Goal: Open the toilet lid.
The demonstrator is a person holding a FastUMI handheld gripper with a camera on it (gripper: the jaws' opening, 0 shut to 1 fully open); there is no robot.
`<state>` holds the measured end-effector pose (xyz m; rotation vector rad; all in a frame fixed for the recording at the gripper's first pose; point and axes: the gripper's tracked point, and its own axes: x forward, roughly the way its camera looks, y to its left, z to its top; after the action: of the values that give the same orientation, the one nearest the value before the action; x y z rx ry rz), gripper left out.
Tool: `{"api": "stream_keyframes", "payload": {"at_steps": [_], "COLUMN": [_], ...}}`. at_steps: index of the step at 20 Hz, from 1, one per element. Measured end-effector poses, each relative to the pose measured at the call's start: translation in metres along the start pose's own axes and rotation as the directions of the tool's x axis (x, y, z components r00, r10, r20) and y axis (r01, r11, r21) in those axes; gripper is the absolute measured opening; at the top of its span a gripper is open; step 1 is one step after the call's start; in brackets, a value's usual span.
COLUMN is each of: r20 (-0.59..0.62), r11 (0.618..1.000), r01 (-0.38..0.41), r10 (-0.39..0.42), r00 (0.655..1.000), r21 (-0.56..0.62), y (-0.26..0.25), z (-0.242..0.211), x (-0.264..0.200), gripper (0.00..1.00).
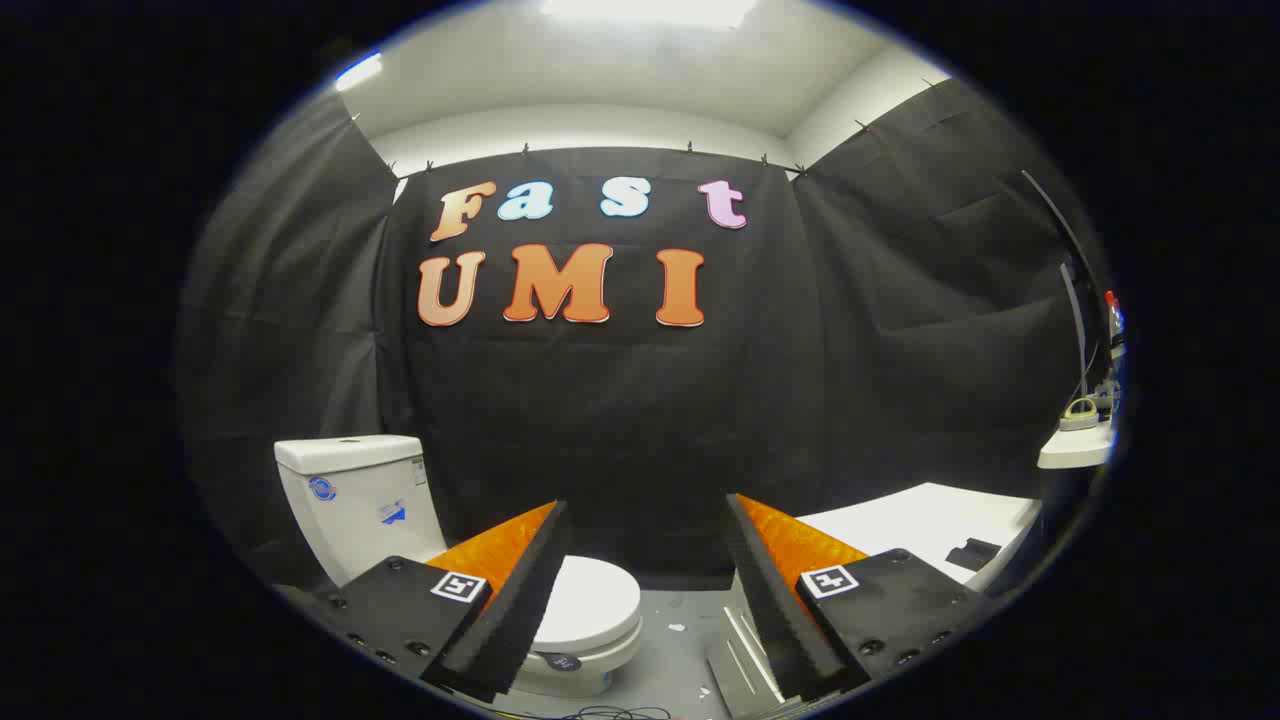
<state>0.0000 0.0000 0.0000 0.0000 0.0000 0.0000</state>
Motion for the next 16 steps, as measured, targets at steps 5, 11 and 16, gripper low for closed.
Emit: {"api": "stream_keyframes", "payload": {"at_steps": [5, 11, 16], "r20": [-0.013, -0.004, -0.011], "r11": [1.0, 1.0, 1.0], "r01": [0.001, 0.005, 0.004], "r10": [-0.001, -0.005, -0.004], "r00": [1.0, 1.0, 1.0], "r21": [0.007, 0.008, 0.01], "y": [0.0005, -0.0026, -0.002], "z": [-0.0026, 0.0017, 0.0002], "x": [0.0008, -0.0008, -0.0005], "gripper": [0.98, 0.99, 0.98]}}
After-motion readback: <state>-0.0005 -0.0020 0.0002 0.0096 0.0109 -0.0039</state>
